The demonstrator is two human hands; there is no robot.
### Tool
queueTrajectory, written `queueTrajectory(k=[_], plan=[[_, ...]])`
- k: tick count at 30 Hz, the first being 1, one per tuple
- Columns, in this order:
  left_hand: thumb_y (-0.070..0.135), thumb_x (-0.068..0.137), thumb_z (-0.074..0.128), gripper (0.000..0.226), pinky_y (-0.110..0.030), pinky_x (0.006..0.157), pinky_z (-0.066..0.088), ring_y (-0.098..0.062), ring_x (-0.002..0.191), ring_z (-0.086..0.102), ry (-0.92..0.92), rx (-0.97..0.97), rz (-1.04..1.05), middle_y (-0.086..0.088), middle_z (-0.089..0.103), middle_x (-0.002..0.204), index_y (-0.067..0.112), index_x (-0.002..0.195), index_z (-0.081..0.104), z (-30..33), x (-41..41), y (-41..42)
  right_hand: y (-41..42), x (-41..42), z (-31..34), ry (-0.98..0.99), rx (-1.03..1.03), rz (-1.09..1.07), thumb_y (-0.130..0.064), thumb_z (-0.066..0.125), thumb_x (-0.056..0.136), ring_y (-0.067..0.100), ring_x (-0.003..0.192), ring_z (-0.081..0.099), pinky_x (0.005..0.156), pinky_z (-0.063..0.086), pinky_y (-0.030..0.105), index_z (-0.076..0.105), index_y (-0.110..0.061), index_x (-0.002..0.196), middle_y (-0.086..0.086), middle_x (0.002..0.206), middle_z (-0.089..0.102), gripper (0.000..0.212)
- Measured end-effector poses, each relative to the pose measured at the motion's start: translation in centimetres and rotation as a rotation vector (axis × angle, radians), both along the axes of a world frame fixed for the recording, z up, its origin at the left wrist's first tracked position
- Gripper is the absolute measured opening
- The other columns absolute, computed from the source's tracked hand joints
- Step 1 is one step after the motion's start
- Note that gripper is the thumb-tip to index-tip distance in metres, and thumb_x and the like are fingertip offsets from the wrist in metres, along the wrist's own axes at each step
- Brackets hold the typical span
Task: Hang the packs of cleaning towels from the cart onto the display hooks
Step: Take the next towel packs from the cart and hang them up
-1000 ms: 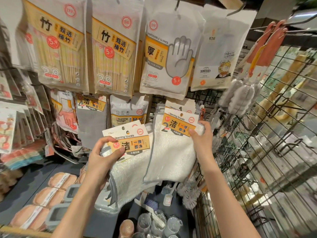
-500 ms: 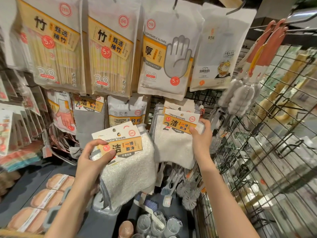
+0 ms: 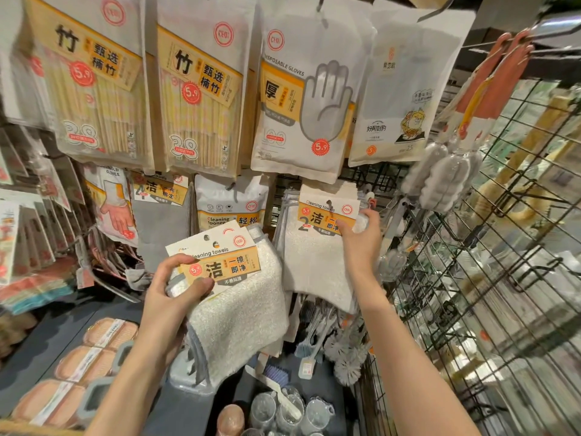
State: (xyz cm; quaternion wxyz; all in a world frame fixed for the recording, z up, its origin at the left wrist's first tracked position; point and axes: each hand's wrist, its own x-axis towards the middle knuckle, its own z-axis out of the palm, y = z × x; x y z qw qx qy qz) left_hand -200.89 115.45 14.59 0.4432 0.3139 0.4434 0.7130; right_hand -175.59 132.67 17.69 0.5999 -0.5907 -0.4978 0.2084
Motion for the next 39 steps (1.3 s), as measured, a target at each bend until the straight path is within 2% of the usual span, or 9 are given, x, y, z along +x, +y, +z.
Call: queueTrajectory(k=[9, 15, 18, 23, 28, 31, 34, 36, 39], plan=[[-0.012, 0.078, 0.065, 0.054, -0.021, 0.064, 0.057, -0.014, 0.082, 0.073, 0.007, 0.03, -0.008, 0.0, 0.076, 0.097, 0.037, 0.101, 0.067, 0.1, -0.3, 0.2, 2.4, -0.3, 0.1, -0.085, -0.012, -0.058, -0.024, 0.072, 0.08, 0.019, 0.111, 0.052, 0.076, 0.035, 0.027, 0.053, -0.019, 0.113, 0.0, 0.126, 0.054, 0.039], [0.005, 0.064, 0.077, 0.066, -0.024, 0.071, 0.058, -0.014, 0.094, 0.071, 0.077, 0.034, 0.001, 0.016, 0.072, 0.105, 0.043, 0.116, 0.062, 0.0, 0.2, 0.4, 1.0, 0.2, -0.1, -0.127, 0.001, -0.018, -0.023, 0.071, 0.081, 0.013, 0.108, 0.05, 0.078, 0.033, 0.024, 0.052, -0.02, 0.12, 0.001, 0.126, 0.05, 0.043], [0.013, 0.058, 0.079, 0.069, -0.032, 0.078, 0.058, -0.018, 0.097, 0.071, 0.076, 0.013, 0.01, 0.007, 0.073, 0.109, 0.047, 0.116, 0.062, 0.0, 0.7, 0.5, -1.1, 0.6, -0.1, -0.127, 0.037, 0.054, -0.019, 0.071, 0.082, 0.004, 0.115, 0.042, 0.089, 0.032, 0.021, 0.048, -0.023, 0.127, -0.003, 0.131, 0.044, 0.05], [0.0, 0.067, 0.077, 0.065, -0.021, 0.069, 0.057, -0.015, 0.096, 0.071, 0.108, 0.045, 0.002, 0.014, 0.073, 0.105, 0.047, 0.11, 0.064, 0.0, 1.9, 0.7, -5.7, 0.6, 0.1, -0.191, 0.083, 0.082, -0.016, 0.066, 0.086, -0.02, 0.113, 0.034, 0.094, 0.024, 0.003, 0.054, -0.023, 0.12, -0.009, 0.134, 0.04, 0.037], [0.003, 0.071, 0.08, 0.063, -0.024, 0.073, 0.057, -0.013, 0.103, 0.068, 0.202, 0.048, -0.035, 0.015, 0.066, 0.118, 0.048, 0.111, 0.062, 0.1, 3.0, 0.8, -8.8, -1.3, 1.4, -0.116, -0.017, 0.423, -0.017, 0.061, 0.09, -0.009, 0.106, 0.047, 0.088, 0.042, 0.006, 0.051, -0.037, 0.117, -0.017, 0.117, 0.05, 0.035], [0.012, 0.065, 0.082, 0.06, -0.018, 0.069, 0.055, -0.009, 0.102, 0.068, 0.212, 0.059, -0.032, 0.013, 0.065, 0.119, 0.047, 0.11, 0.063, 0.3, 3.5, 0.7, -9.8, -2.0, 1.3, -0.079, -0.092, 0.602, -0.02, 0.051, 0.096, -0.014, 0.106, 0.05, 0.088, 0.043, 0.006, 0.054, -0.027, 0.123, -0.01, 0.121, 0.057, 0.027], [0.017, 0.063, 0.083, 0.06, -0.032, 0.08, 0.058, -0.015, 0.105, 0.067, 0.219, 0.048, -0.025, 0.004, 0.063, 0.124, 0.048, 0.109, 0.062, 0.3, 3.4, 0.7, -10.6, -2.1, 1.1, -0.045, -0.088, 0.639, -0.023, 0.045, 0.098, -0.021, 0.103, 0.049, 0.081, 0.037, -0.001, 0.057, -0.02, 0.124, -0.007, 0.122, 0.058, 0.028], [0.016, 0.066, 0.083, 0.059, -0.044, 0.09, 0.055, -0.02, 0.113, 0.063, 0.247, 0.042, -0.006, 0.003, 0.061, 0.127, 0.049, 0.11, 0.061, 0.3, 3.3, 0.7, -11.1, -2.0, 1.1, -0.023, -0.1, 0.656, -0.024, 0.05, 0.096, -0.017, 0.104, 0.051, 0.081, 0.038, 0.0, 0.057, -0.023, 0.122, -0.005, 0.124, 0.058, 0.027], [0.02, 0.062, 0.083, 0.059, -0.042, 0.088, 0.055, -0.021, 0.114, 0.061, 0.238, 0.049, 0.024, 0.007, 0.06, 0.126, 0.047, 0.109, 0.061, 0.4, 3.4, 0.8, -12.0, -2.1, 1.2, -0.078, -0.084, 0.655, -0.021, 0.069, 0.085, -0.014, 0.11, 0.048, 0.087, 0.038, 0.002, 0.051, -0.04, 0.117, -0.014, 0.122, 0.054, 0.041]])
